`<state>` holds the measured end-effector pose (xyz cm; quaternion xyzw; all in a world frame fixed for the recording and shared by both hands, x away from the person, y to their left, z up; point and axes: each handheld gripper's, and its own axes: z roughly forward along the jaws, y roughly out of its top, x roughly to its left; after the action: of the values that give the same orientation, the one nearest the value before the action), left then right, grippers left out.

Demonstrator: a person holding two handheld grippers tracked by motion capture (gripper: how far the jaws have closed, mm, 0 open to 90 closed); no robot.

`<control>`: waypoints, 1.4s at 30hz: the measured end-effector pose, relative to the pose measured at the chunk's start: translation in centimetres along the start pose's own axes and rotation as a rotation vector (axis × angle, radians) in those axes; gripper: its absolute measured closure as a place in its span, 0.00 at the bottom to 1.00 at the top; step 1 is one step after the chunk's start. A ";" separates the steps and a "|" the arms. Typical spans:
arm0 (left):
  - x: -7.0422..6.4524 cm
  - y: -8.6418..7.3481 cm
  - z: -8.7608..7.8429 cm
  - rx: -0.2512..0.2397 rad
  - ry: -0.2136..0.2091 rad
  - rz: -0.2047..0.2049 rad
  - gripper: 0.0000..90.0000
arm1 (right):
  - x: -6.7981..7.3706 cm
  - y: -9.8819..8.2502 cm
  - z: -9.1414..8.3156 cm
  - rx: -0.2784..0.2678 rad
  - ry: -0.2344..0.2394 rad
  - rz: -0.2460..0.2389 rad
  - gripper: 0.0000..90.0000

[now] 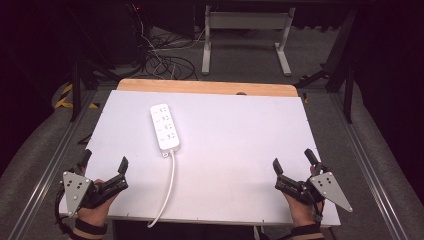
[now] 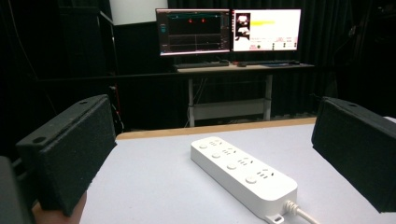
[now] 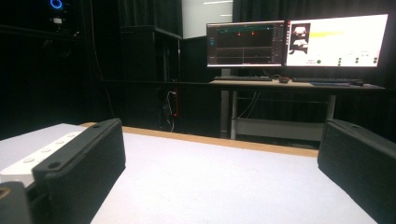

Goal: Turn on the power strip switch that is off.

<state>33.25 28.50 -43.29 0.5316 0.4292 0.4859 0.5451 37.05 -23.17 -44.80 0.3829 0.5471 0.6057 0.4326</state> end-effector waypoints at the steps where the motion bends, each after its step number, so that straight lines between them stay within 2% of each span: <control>1: 0.0 0.3 0.2 0.003 0.006 0.005 0.00 | 0.0 0.0 0.0 0.002 0.001 0.002 0.01; 5: -0.1 1.2 0.5 -0.017 0.014 0.018 0.00 | 0.0 -0.1 0.0 0.009 0.000 0.000 0.02; 8: -0.4 2.3 1.0 -0.007 0.013 0.024 0.00 | 0.0 -0.1 0.0 0.017 -0.006 0.005 0.02; 11: -0.6 3.1 1.7 0.008 0.009 0.082 0.02 | 0.0 -0.2 0.0 0.021 0.001 0.003 0.02; 15: -0.2 4.3 2.9 0.059 0.004 0.057 0.08 | 0.0 -0.1 -0.2 0.022 0.002 0.008 0.02; 17: -0.2 5.1 3.6 0.100 -0.002 0.066 0.15 | -0.1 0.0 -0.3 0.020 -0.003 0.011 0.02; 18: -0.1 5.4 3.9 0.110 -0.026 0.070 0.22 | -0.2 0.0 -0.3 0.020 -0.003 0.012 0.02; 19: 0.0 5.8 4.2 0.127 -0.077 0.064 0.22 | -0.2 0.0 -0.3 0.020 -0.003 0.012 0.02; 20: 0.1 6.1 4.4 0.147 -0.119 0.050 0.43 | -0.2 0.0 -0.4 0.021 -0.002 0.014 0.02; 21: 0.2 6.4 4.7 0.165 -0.147 0.048 0.43 | -0.2 0.0 -0.4 0.021 -0.002 0.014 0.02; 22: 0.3 6.6 4.9 0.175 -0.167 0.043 0.54 | -0.2 -0.1 -0.4 0.023 -0.001 0.014 0.02; 23: 0.4 6.7 5.2 0.184 -0.183 0.049 0.74 | -0.2 -0.1 -0.4 0.027 0.001 0.015 0.02; 24: 0.4 6.8 5.5 0.194 -0.195 0.047 0.74 | -0.2 -0.1 -0.4 0.027 0.001 0.015 0.02; 26: 0.4 6.9 6.1 0.225 -0.218 0.032 0.91 | -0.2 -0.1 -0.5 0.029 0.007 0.023 0.03; 27: 0.4 6.9 6.4 0.239 -0.227 0.031 0.91 | -0.3 0.0 -0.5 0.028 0.008 0.022 0.03; 28: 0.3 6.8 6.7 0.251 -0.231 0.036 1.00 | -0.3 -0.1 -0.6 0.030 0.009 0.028 0.03; 34: -1.0 6.8 8.3 0.330 -0.235 0.124 1.00 | -0.4 -0.1 -0.6 0.038 0.012 0.034 0.04; 35: -1.3 6.8 9.0 0.362 -0.226 0.142 1.00 | -0.4 -0.1 -0.5 0.039 0.012 0.036 0.04; 36: -1.4 6.8 9.5 0.382 -0.224 0.146 1.00 | -0.4 -0.2 -0.6 0.046 0.011 0.041 0.05; 37: -1.4 6.8 9.5 0.382 -0.224 0.146 1.00 | -0.4 -0.2 -0.6 0.046 0.011 0.041 0.05; 38: -1.6 6.6 10.4 0.421 -0.215 0.157 1.00 | -0.4 -0.2 -0.5 0.050 0.012 0.037 0.05; 39: -1.6 6.6 10.4 0.421 -0.215 0.157 1.00 | -0.4 -0.2 -0.5 0.050 0.012 0.037 0.05; 42: -1.9 6.1 12.0 0.493 -0.205 0.164 1.00 | -0.4 -0.2 -0.5 0.056 0.015 0.036 0.05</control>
<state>44.29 24.40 -36.52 0.7274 0.4327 0.3528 0.3989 36.76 -23.68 -45.05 0.4000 0.5601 0.6007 0.4068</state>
